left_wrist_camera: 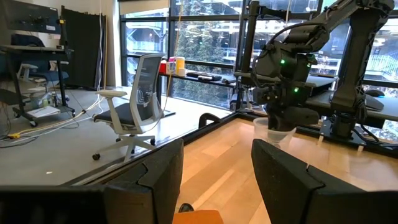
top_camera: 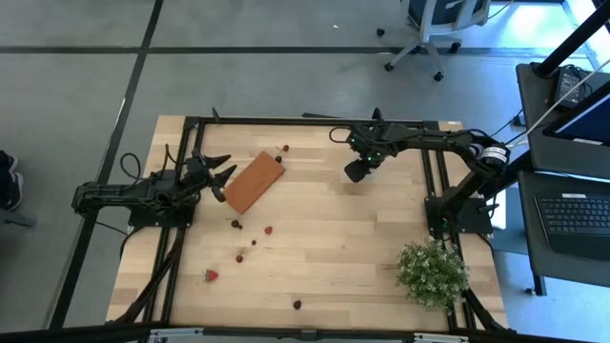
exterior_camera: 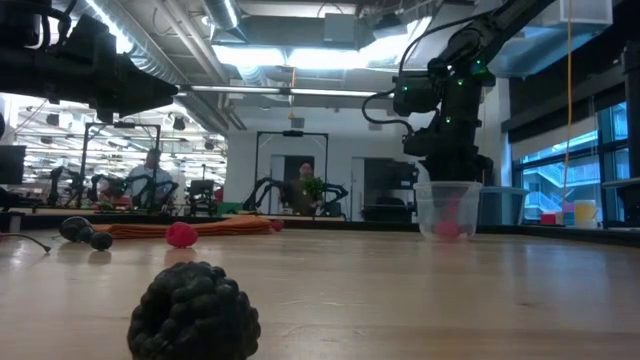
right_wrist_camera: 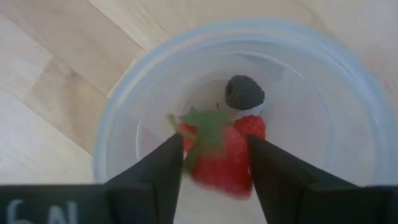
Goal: Pick and placing Produce into tupperware
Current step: Put the right red strawberry into the transparent container, then put the blackberry into the transparent container
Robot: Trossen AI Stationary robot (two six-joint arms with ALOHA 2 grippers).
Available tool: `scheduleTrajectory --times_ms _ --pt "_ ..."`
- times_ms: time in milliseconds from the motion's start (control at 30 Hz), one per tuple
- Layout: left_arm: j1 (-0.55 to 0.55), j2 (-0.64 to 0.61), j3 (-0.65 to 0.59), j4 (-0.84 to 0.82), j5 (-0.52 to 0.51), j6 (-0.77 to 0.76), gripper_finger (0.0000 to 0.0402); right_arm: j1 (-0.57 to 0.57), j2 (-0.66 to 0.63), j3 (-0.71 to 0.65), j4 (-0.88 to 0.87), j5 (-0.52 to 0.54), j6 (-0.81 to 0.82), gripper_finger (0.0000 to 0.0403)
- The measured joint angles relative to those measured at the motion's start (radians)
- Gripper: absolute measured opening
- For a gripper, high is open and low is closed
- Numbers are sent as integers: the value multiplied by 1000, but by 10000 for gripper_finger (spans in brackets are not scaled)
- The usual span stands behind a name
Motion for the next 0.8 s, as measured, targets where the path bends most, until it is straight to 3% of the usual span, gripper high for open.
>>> scheduleTrajectory --times_ms 233,500,633,800 --pt "0 0 0 0 0 0 184 0 0 40 -40 1 -16 236" --pt "0 0 0 0 0 0 184 26 -12 279 -183 30 -33 247" --pt "0 0 0 0 0 0 184 120 -45 384 -124 20 -127 247" --pt "0 0 0 0 0 0 184 308 -86 428 75 -22 -251 247"
